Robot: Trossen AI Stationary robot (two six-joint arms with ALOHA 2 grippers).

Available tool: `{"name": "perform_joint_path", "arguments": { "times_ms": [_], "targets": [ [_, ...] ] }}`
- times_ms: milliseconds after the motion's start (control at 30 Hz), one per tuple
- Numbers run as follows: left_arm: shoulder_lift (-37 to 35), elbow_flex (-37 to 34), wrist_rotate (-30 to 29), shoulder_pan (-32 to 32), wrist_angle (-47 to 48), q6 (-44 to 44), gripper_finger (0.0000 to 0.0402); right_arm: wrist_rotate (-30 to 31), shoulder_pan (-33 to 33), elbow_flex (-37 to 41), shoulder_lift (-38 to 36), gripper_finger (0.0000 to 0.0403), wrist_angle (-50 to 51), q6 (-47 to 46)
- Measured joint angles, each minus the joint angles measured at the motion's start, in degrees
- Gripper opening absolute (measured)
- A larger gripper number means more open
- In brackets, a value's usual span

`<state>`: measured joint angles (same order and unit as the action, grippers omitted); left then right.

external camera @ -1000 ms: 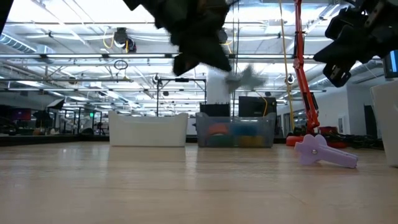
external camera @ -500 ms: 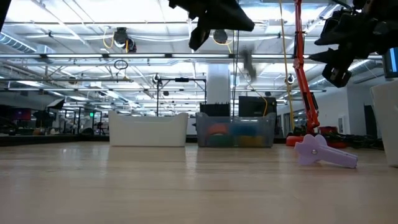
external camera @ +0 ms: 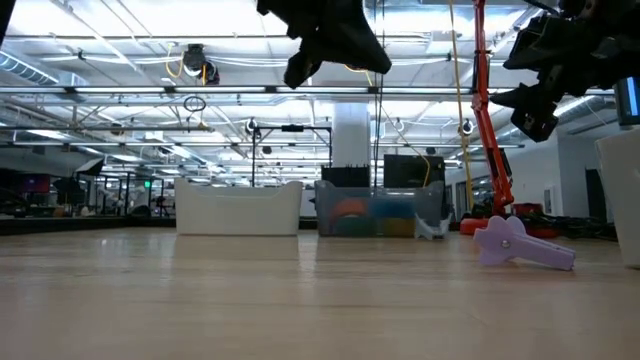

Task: Pick and place Stapler, Stapler remover, tape
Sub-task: Put the light blue staple remover into the gray bin

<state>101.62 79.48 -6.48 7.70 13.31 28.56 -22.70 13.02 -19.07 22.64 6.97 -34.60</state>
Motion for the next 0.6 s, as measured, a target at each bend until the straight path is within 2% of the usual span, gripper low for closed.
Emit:
{"name": "perform_joint_path", "arguments": {
  "times_ms": [133,333,467,600],
  "targets": [
    [0.0,0.0,0.1,-0.3,2.7,0.6,0.0002,0.7,0.0,0.0,1.2,0.0191,-1.3,3.0],
    [0.0,-0.8,-2.1,-1.8,13.7,4.1,0.0004,7.5,0.0,0.0,6.2,0.0193,-3.4,9.9],
    [-0.2,-6.0,-0.8,-2.3,9.7,7.2,0.0002,7.7,0.0,-0.3,12.0,0.0194,-3.2,12.0],
    [-2.0,-14.3,2.0,-2.5,-1.9,9.8,0.0002,7.7,0.0,-3.2,18.5,0.0194,-0.2,14.5]
  ]
}}
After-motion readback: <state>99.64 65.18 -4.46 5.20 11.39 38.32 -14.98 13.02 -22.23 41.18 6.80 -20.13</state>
